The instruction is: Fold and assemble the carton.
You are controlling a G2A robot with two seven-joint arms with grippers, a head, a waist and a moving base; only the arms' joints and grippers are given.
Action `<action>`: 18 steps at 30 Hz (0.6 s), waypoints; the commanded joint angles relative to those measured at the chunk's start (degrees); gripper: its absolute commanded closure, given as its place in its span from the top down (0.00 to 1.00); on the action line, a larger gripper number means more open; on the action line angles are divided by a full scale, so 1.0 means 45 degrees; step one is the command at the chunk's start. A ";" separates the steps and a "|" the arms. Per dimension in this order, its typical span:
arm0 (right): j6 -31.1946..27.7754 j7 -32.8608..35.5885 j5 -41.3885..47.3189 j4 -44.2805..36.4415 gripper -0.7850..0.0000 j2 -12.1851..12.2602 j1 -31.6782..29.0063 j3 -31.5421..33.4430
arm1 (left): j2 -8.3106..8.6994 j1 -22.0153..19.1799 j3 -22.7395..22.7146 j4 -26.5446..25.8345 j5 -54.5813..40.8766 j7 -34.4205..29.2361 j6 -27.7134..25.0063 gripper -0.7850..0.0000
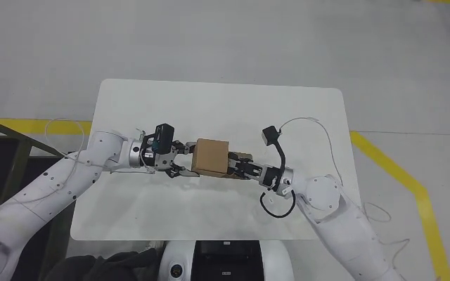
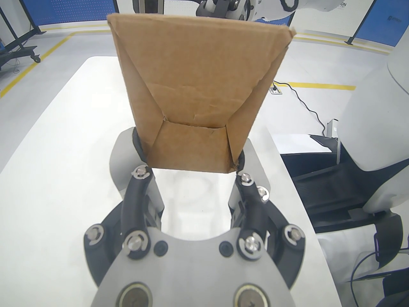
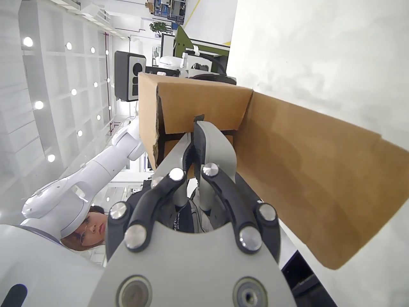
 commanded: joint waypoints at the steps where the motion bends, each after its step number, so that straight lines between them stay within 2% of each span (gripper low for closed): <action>1: -0.0041 0.0152 0.0079 0.0032 0.00 0.0016 0.0011 0.0057 | 0.0000 0.0000 0.0000 0.0000 0.0000 0.0000 0.0000 0.00; 6: -0.0227 0.0655 0.0456 0.0013 0.00 0.0107 -0.0138 0.0448 | 0.0000 0.0000 0.0000 0.0000 0.0000 0.0000 0.0000 0.00; 10: -0.0245 0.0523 0.0462 -0.0353 0.00 0.0320 -0.0764 0.1602 | 0.0000 0.0000 0.0000 0.0000 0.0000 0.0000 0.0000 0.00; 15: 0.0956 -0.0787 -0.0540 -0.0882 0.00 0.0600 -0.2046 0.3308 | 0.0000 0.0000 0.0000 0.0000 0.0000 0.0000 0.0000 0.00; 18: 0.1393 -0.1012 -0.0202 -0.0774 0.00 0.0642 -0.2467 0.3685 | 0.0000 0.0000 0.0000 0.0000 0.0000 0.0000 0.0000 0.00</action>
